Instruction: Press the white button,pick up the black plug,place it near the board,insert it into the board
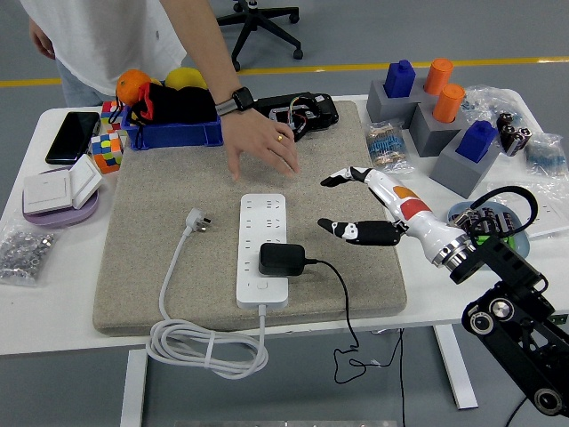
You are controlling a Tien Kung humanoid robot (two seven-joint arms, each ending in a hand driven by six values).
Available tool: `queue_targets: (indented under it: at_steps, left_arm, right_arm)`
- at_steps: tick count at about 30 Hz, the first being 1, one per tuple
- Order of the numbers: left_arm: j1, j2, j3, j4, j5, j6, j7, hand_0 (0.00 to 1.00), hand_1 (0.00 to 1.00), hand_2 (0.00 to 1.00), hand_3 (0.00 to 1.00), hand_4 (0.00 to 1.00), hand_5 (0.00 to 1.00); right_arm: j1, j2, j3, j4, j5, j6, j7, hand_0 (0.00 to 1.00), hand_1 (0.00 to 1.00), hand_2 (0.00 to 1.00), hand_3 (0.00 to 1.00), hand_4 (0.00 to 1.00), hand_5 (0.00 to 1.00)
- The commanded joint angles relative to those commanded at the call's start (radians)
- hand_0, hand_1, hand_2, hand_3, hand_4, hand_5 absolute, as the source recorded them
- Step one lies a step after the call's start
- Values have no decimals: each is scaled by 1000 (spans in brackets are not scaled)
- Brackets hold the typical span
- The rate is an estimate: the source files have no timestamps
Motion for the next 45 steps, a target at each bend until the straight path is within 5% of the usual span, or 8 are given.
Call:
queue_targets:
  at_steps: [17, 24, 41, 42, 45]
  left_arm:
    - [-12, -1, 9, 0, -1, -1, -2, 473, 498, 499, 583, 565, 268]
    - [-11, -3, 13, 0, 0, -2, -2, 473, 498, 498, 583, 565, 268]
    - [-31, -6, 76, 0, -41, -6, -10, 473, 498, 499, 584, 565, 268]
    - [-33, -6, 81, 0, -45, -6, -10, 472, 497, 499, 584, 565, 267]
    - [-35, -7, 93, 0, -55, -7, -11, 472, 497, 499, 584, 565, 267]
  right_arm:
    - [-143, -26, 236, 22, -36, 10, -27, 843, 779, 722, 718, 904, 439]
    - [-189, -6, 301, 25, -46, 19, -40, 841, 775, 719, 714, 932, 461]
    - [-239, 11, 353, 27, -17, 33, 6, 842, 785, 730, 726, 935, 462]
    - [-239, 12, 352, 26, -13, 36, 13, 894, 874, 806, 785, 982, 587]
    - [-239, 11, 346, 24, 14, 52, 28, 894, 874, 806, 785, 982, 587]
